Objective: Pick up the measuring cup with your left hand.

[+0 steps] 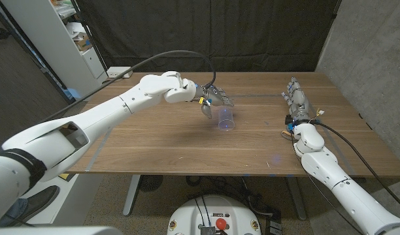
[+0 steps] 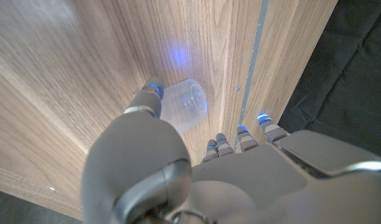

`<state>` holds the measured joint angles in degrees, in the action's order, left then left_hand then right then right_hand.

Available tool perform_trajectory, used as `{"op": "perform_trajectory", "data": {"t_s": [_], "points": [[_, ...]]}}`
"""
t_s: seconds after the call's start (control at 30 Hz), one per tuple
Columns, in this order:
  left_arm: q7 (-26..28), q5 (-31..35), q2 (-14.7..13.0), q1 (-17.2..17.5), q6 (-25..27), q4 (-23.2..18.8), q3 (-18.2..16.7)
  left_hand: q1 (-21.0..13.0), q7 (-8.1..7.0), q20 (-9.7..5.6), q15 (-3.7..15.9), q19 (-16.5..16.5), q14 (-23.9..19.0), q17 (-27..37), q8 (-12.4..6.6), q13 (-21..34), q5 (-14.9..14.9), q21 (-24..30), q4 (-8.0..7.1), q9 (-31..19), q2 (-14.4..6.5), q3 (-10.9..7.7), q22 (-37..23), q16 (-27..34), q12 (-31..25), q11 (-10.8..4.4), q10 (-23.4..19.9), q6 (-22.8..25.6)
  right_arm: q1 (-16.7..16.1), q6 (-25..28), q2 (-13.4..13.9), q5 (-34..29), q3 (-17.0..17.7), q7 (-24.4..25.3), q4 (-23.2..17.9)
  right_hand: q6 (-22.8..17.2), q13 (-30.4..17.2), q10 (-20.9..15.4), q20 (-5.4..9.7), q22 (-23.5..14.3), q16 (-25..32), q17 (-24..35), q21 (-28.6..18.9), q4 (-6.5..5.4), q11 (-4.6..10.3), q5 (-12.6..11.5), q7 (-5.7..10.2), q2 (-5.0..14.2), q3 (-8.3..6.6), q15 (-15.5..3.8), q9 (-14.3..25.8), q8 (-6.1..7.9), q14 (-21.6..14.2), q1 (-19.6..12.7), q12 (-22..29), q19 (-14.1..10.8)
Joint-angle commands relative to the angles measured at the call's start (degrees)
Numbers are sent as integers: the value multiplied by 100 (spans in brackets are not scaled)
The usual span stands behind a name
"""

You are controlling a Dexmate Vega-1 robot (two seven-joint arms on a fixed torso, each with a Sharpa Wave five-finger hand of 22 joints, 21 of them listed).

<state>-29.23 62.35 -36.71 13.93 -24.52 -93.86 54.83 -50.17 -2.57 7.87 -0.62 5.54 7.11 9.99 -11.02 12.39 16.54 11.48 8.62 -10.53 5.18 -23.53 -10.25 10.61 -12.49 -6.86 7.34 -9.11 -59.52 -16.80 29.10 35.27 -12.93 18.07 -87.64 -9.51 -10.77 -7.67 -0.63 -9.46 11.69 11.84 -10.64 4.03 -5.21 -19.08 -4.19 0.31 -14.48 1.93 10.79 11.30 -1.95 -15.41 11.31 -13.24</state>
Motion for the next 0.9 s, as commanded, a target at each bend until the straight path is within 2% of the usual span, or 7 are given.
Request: {"op": "perform_trajectory", "data": {"t_s": [0.03, 0.53, 0.77, 0.9], "points": [[17, -123, 29, -20, 36, 176, 42, -64, -14, -8, 4, 18, 20, 34, -21, 9, 30, -3, 0, -11, -15, 36, -19, 13, -30, -2, -35, 21, 42, -62, -38, 36, -36, -83, 155, -14, -14, -29, 21, -26, 23, 21, -11, 18, 37, -44, 25, -29, 15, -2, 10, 2, -62, -3, -1, -7], [217, -226, 374, -282, -88, 895, 361, -104, -26, -2, 8, 11, 12, 34, -33, 7, 54, 1, -14, -11, -33, 65, -20, 18, -44, -19, -56, 59, 162, -141, -92, 82, -57, -180, 431, -31, -15, -36, 26, -26, 26, 22, -14, 25, 36, -63, 30, -35, 24, -5, 10, 8, -73, -2, 0, -7], [273, -261, 411, -317, -85, 970, 474, -136, -44, -4, 14, -13, -16, 34, -50, 6, 71, 11, -19, -12, -40, 90, -20, 28, -70, -24, -118, 119, 202, -168, -101, 117, -53, -224, 516, -33, -15, -43, 24, -26, 25, 23, -15, 27, 30, -70, 24, -35, 27, -4, 11, 9, -72, 0, 3, -7], [382, -172, 363, -264, 5, 876, 499, -160, -46, 4, 10, -22, -34, 34, -72, 6, 81, 13, -19, -12, -48, 99, -19, 33, -103, -10, -201, 185, 218, -184, -109, 136, -56, -246, 546, -34, -15, -43, 26, -26, 26, 23, -16, 27, 28, -73, 27, -34, 28, -2, 11, 9, -75, 1, 3, -7]]}}
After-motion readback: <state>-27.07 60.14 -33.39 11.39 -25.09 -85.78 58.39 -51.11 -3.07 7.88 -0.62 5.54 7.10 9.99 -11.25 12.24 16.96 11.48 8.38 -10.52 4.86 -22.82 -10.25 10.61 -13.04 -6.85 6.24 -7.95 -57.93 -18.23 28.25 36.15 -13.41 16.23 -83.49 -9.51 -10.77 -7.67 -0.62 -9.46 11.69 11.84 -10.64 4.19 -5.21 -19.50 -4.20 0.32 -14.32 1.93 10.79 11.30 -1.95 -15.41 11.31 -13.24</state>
